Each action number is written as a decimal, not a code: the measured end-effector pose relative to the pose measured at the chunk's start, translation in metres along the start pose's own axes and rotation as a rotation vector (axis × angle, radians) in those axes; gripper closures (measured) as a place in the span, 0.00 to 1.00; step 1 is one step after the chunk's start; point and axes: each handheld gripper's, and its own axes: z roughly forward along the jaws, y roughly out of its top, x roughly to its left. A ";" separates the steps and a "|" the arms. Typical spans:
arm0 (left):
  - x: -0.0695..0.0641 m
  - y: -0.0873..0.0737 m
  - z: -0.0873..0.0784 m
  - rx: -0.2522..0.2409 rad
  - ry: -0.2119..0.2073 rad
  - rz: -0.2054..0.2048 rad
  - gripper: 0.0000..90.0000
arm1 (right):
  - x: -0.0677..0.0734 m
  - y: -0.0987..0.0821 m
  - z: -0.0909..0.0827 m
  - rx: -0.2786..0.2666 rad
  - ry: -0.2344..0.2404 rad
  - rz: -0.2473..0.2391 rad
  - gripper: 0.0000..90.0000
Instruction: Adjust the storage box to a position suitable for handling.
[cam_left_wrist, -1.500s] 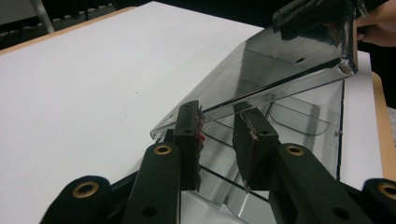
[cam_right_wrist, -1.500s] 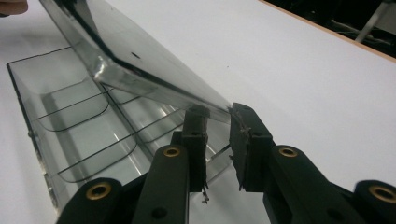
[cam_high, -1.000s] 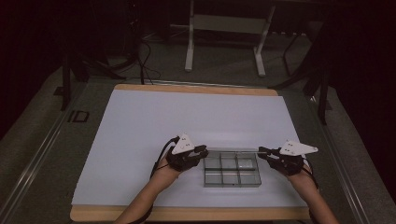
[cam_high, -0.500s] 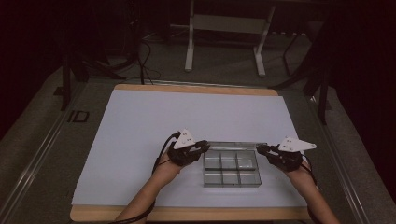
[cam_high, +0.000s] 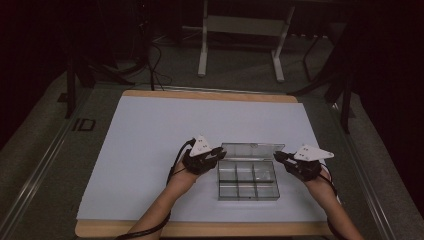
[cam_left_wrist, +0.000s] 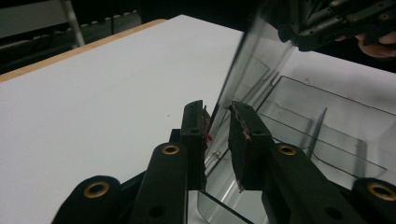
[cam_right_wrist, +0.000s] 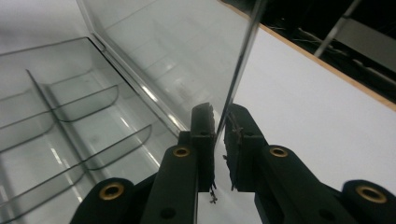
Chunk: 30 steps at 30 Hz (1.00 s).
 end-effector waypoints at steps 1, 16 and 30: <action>0.000 0.001 0.000 0.001 0.004 -0.002 0.86 | 0.000 0.000 0.000 0.000 0.000 0.000 0.91; 0.008 0.002 0.008 0.008 0.034 -0.054 0.88 | -0.004 0.002 0.010 0.038 -0.030 -0.008 0.89; 0.014 -0.007 0.013 0.019 0.033 -0.121 0.87 | -0.005 0.000 0.016 0.064 -0.028 0.007 0.87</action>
